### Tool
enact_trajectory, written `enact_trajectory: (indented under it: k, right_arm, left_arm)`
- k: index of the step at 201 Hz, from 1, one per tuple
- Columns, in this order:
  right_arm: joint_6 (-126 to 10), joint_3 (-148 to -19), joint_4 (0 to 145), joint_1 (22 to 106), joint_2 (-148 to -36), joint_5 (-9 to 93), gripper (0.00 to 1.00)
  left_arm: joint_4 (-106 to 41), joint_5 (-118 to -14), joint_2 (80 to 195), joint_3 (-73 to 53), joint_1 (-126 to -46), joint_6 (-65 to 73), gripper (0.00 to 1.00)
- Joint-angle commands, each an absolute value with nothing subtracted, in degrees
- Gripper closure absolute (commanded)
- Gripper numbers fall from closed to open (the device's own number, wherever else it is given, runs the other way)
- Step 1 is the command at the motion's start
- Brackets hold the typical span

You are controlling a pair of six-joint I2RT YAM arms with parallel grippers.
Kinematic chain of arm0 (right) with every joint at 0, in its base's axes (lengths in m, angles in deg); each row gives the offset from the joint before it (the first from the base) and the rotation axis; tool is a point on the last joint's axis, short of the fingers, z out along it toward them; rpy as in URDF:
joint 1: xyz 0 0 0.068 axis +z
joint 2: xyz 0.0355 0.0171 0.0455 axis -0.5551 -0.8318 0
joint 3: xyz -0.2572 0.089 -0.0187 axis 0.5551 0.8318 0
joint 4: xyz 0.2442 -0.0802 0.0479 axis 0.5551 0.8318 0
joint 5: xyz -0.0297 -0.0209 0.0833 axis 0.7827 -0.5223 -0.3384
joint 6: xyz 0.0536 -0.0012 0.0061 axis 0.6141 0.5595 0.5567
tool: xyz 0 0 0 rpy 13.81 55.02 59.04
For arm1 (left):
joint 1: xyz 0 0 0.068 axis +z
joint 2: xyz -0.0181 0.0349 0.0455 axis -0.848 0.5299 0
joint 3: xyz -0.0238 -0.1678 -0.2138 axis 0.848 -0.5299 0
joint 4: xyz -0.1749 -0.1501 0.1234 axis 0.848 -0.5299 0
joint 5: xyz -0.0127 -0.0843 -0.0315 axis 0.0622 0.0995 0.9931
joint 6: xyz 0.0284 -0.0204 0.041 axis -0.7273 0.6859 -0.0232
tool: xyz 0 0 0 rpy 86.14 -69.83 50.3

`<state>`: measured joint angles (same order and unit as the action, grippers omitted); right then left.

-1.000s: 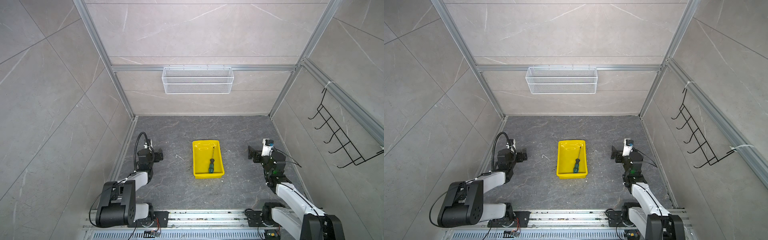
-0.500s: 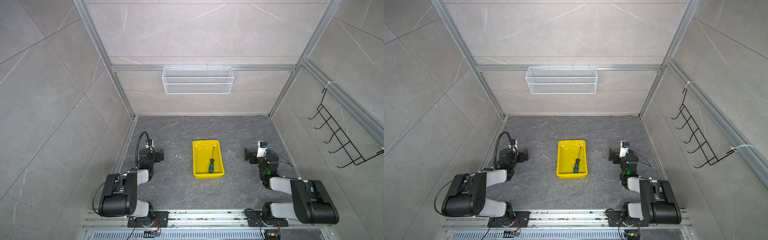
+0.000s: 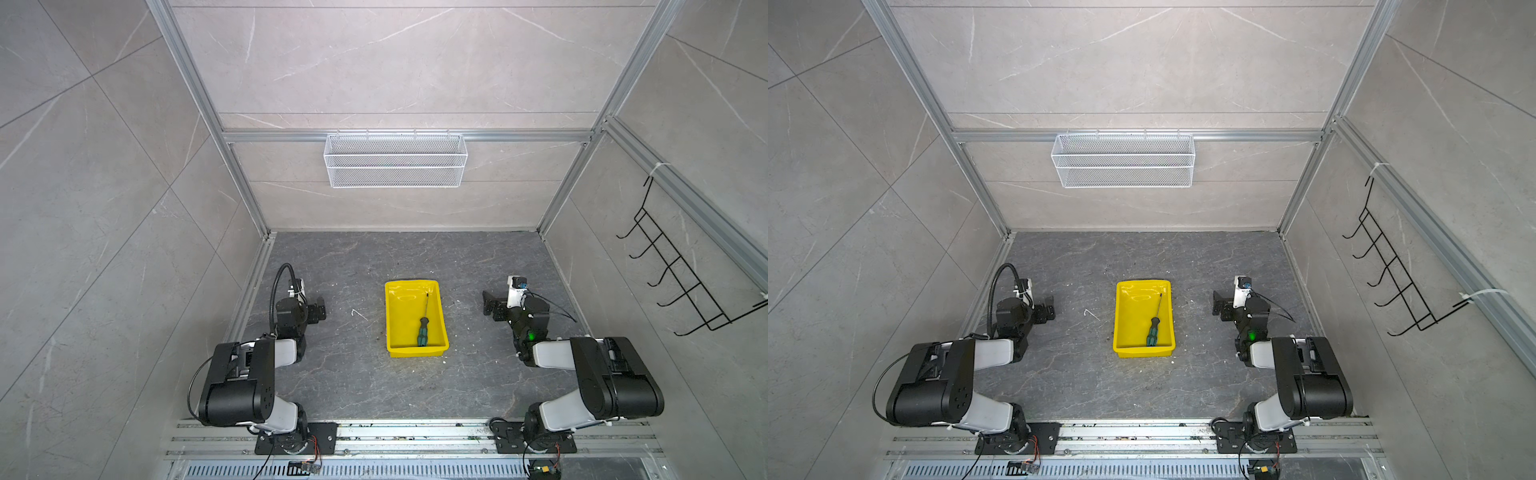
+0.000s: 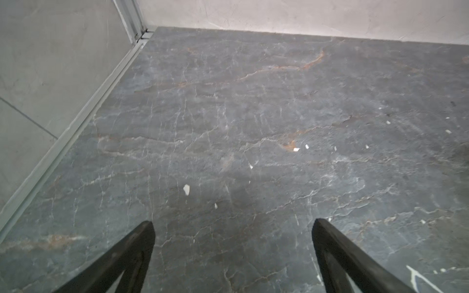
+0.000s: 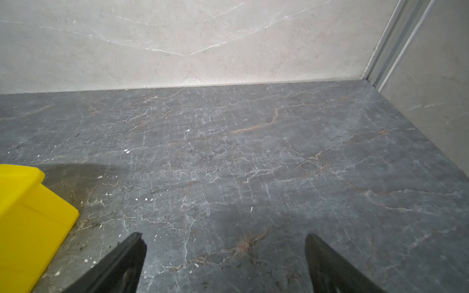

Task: Put the screwdriver in the bin
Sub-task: Reset both arms

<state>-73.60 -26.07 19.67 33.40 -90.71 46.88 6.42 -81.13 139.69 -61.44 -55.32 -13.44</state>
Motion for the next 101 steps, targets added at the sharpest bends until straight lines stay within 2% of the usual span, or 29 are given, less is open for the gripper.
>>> enact_trajectory:
  k: [1,101]
  right_arm:
    - [-74.1,-26.8,21.1,33.7,-90.8,47.8,0.0]
    - [-73.9,-26.9,21.3,33.8,-90.8,49.0,0.0]
  left_arm:
    - [11.5,-83.1,140.0,-61.8,-55.0,-12.4,0.0]
    - [11.4,-83.3,140.0,-61.9,-55.0,-12.6,0.0]
